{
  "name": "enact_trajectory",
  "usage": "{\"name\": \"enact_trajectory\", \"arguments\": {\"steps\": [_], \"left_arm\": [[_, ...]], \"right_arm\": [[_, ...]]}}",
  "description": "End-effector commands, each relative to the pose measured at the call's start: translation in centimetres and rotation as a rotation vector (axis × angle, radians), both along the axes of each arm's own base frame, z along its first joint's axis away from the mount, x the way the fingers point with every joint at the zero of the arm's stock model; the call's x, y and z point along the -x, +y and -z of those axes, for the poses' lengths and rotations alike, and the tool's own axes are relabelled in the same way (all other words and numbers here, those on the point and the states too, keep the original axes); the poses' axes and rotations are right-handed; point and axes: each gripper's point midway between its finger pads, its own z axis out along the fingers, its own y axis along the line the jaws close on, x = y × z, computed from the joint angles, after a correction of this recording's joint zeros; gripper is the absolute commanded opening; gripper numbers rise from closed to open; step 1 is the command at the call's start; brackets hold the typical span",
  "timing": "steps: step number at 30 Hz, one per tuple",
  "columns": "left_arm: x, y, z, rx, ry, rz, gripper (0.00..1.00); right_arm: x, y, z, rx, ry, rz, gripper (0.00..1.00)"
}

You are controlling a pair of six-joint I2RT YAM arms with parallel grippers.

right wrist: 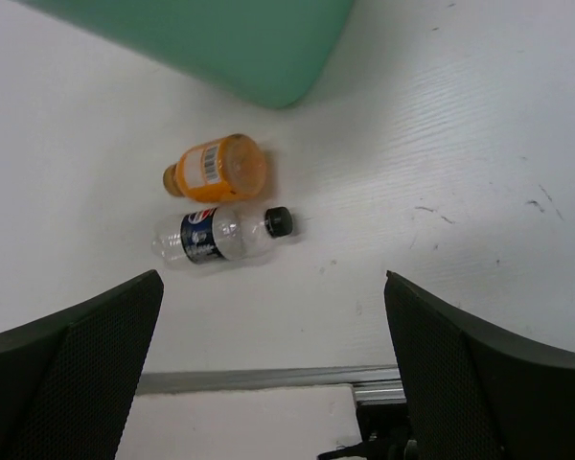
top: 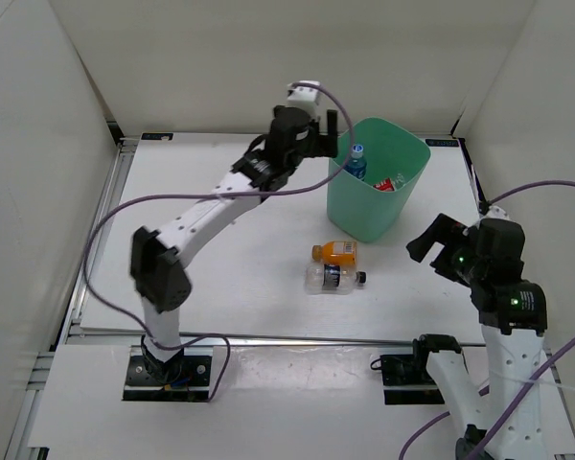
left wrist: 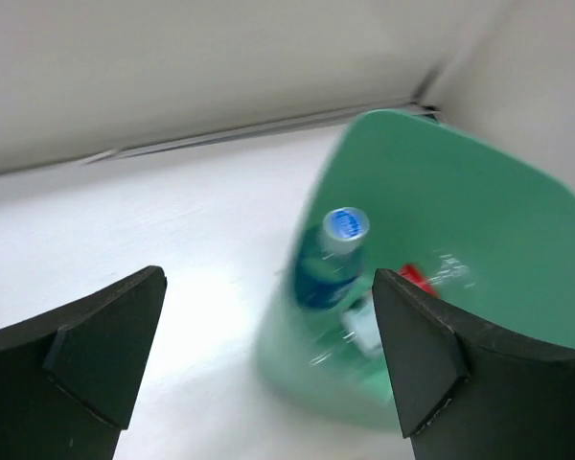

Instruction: Put the plastic bottles in the bin

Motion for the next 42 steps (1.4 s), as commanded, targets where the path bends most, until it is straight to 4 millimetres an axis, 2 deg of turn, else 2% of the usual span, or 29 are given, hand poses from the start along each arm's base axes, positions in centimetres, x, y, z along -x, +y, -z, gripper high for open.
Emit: {"name": "enact_trajectory", "arguments": {"steps": [1, 2, 3, 4, 5, 6, 7, 8, 9, 10, 11, 13, 14, 15, 16, 17, 18, 19, 21, 23, 28, 30, 34, 38, 42], "left_arm": [[2.9, 11.9, -8.4, 0.042, -0.127, -0.303, 1.0], [3.4, 13.3, -4.1, -0.021, -0.063, -0.327, 1.0], [4.1, 15.0, -3.3, -0.031, -0.05, -0.365, 1.0], [5.6, 17.0, -4.5, -0.001, -0.066, -0.392, 1.0], [6.3, 18.5, -1.5, -0.05, -0.027, -0.415, 1.0], [7.0, 19.7, -1.1, -0.061, -0.025, -0.446, 1.0], [8.3, 20.9, -2.0, -0.042, -0.045, -0.463, 1.0], [8.9, 21.8, -0.1, -0.076, -0.023, -0.481, 1.0], [9.5, 22.6, 0.4, -0.088, -0.017, -0.497, 1.0], [10.3, 23.6, 0.0, -0.081, -0.029, -0.521, 1.0], [10.8, 24.2, 1.7, -0.119, -0.004, -0.533, 1.0], [11.4, 25.6, 2.7, -0.135, 0.019, -0.576, 1.0], [11.9, 26.5, 3.5, -0.154, 0.057, -0.593, 1.0], [12.2, 26.6, 4.1, -0.157, 0.08, -0.598, 1.0], [12.3, 27.0, 5.0, -0.15, 0.111, -0.61, 1.0], [12.4, 27.4, 5.1, -0.143, 0.121, -0.614, 1.0], [12.8, 27.4, 6.0, -0.16, 0.147, -0.606, 1.0], [12.8, 27.4, 6.4, -0.157, 0.155, -0.608, 1.0], [12.8, 27.8, 6.6, -0.164, 0.162, -0.619, 1.0], [12.8, 27.5, 6.3, -0.157, 0.165, -0.602, 1.0], [11.9, 27.6, 7.1, -0.202, 0.189, -0.606, 1.0], [11.8, 27.6, 7.8, -0.213, 0.21, -0.595, 1.0], [11.9, 27.2, 7.7, -0.206, 0.217, -0.572, 1.0], [11.9, 27.2, 7.4, -0.206, 0.217, -0.572, 1.0], [11.9, 27.6, 7.6, -0.213, 0.224, -0.581, 1.0]], "right_arm": [[-1.6, 2.7, 0.1, 0.015, -0.025, -0.219, 1.0], [-1.8, 3.3, 0.1, 0.023, -0.016, -0.258, 1.0], [-2.1, 4.0, 1.0, 0.052, 0.034, -0.328, 1.0], [-2.2, 4.2, 1.5, 0.08, 0.066, -0.359, 1.0], [-2.0, 5.1, 2.9, 0.11, 0.144, -0.427, 1.0], [-2.1, 5.4, 3.5, 0.16, 0.159, -0.473, 1.0], [-2.1, 5.7, 4.0, 0.199, 0.174, -0.5, 1.0], [-1.3, 7.1, 4.8, 0.245, 0.19, -0.574, 1.0], [-1.9, 6.6, 5.4, 0.333, 0.186, -0.55, 1.0], [-1.8, 6.9, 6.0, 0.381, 0.184, -0.576, 1.0], [-1.3, 8.5, 6.1, 0.42, 0.147, -0.646, 1.0], [-1.0, 9.5, 6.6, 0.502, 0.117, -0.711, 1.0], [-0.3, 10.5, 7.4, 0.589, 0.098, -0.776, 1.0], [-0.5, 11.4, 7.5, 0.615, 0.051, -0.809, 1.0], [-0.3, 12.0, 8.4, 0.654, 0.037, -0.847, 1.0], [0.5, 13.2, 9.3, 0.697, 0.014, -0.915, 1.0], [1.0, 12.8, 11.4, 0.768, 0.02, -0.972, 1.0], [1.1, 14.3, 12.2, 0.774, -0.003, -1.025, 1.0], [1.1, 15.5, 13.2, 0.803, -0.018, -1.085, 1.0], [0.7, 16.5, 13.4, 0.821, -0.033, -1.129, 1.0], [-1.9, 17.9, 13.1, 0.913, -0.132, -1.155, 1.0], [-2.4, 18.3, 14.2, 0.953, -0.121, -1.213, 1.0], [-2.9, 18.8, 16.4, 0.961, -0.04, -1.255, 1.0], [-3.0, 20.7, 16.7, 0.904, -0.077, -1.283, 1.0], [-3.8, 21.4, 17.4, 0.932, -0.051, -1.291, 1.0]]}}
